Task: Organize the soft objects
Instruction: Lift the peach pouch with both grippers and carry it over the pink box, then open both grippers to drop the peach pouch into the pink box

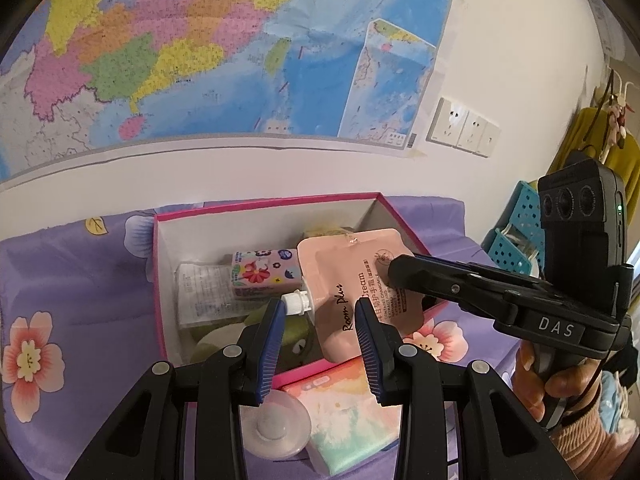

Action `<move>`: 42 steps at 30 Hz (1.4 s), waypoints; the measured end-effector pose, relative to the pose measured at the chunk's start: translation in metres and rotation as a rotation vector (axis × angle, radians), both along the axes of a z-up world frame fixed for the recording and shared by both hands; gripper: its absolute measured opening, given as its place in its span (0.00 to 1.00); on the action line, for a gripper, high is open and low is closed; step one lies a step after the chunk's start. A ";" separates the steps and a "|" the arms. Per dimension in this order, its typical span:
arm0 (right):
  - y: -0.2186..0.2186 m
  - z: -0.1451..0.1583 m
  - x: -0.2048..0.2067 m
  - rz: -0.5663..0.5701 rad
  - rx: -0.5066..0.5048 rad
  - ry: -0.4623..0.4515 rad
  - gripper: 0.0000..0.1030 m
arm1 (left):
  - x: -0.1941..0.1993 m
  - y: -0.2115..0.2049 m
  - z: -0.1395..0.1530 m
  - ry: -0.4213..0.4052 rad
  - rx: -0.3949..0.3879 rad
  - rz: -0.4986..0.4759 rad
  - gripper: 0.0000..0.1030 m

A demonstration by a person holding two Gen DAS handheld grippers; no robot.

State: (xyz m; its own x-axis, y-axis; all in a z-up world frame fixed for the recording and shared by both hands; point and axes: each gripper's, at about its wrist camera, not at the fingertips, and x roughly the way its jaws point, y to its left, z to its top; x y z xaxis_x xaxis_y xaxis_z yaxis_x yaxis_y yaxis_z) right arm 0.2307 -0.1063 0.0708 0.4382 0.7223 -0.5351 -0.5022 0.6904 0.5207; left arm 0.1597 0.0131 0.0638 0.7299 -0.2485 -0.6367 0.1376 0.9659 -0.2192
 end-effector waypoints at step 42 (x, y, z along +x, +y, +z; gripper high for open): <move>0.001 -0.041 0.043 -0.035 -0.020 0.096 0.19 | 0.045 -0.003 -0.030 0.110 0.001 0.031 0.34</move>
State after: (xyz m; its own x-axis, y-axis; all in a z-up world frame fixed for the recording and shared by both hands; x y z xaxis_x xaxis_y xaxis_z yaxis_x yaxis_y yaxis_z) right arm 0.2739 -0.1052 0.0302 0.4085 0.6963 -0.5902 -0.4260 0.7173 0.5513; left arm 0.2047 0.0097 0.0342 0.6630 -0.2261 -0.7137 0.0831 0.9696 -0.2300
